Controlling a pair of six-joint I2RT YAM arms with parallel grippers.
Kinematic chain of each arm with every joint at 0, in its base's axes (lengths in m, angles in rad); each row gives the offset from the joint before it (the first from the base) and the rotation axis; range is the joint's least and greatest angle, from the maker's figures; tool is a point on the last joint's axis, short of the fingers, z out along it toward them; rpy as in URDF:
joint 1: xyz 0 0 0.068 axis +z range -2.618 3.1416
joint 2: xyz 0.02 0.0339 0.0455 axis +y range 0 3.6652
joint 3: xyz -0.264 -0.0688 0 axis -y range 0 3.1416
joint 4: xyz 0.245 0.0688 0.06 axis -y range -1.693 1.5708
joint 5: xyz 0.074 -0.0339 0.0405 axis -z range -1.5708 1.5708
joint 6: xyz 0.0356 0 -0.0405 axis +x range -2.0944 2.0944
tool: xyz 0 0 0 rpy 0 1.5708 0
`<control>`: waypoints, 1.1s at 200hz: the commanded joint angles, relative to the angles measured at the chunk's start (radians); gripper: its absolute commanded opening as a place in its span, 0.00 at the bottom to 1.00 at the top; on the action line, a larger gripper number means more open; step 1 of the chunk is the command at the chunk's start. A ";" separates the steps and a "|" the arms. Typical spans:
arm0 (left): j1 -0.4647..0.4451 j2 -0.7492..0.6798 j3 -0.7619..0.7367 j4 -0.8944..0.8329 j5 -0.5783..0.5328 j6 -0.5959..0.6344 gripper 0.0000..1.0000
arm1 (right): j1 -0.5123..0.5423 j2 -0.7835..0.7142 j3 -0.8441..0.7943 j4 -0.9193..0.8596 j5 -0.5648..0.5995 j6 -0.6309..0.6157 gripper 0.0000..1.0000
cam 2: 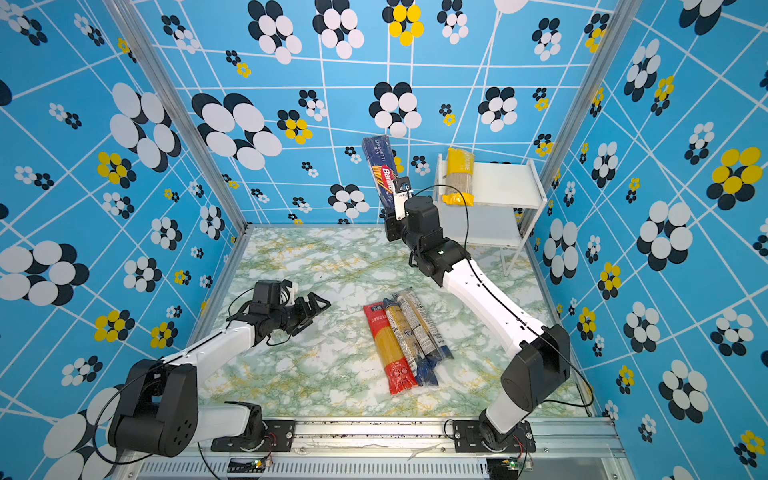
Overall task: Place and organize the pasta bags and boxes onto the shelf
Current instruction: 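Carry the upright blue Barilla box with the right gripper toward the white shelf, then move the held Barilla box beside the yellow bag above the shelf's top tier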
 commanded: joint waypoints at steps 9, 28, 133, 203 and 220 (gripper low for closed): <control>0.010 0.012 -0.002 0.018 0.024 0.017 0.99 | -0.059 -0.008 0.057 0.272 -0.033 0.076 0.00; 0.010 0.010 0.001 0.021 0.026 0.018 0.99 | -0.081 -0.006 0.033 0.339 -0.039 0.095 0.00; 0.010 0.012 0.005 0.018 0.026 0.018 0.99 | -0.132 -0.002 -0.111 0.621 -0.008 0.079 0.00; 0.010 0.020 0.013 0.020 0.031 0.020 0.99 | -0.156 -0.010 -0.214 0.788 0.012 0.006 0.00; 0.010 0.018 0.013 0.021 0.031 0.016 0.99 | -0.164 -0.015 -0.214 0.786 0.008 0.013 0.00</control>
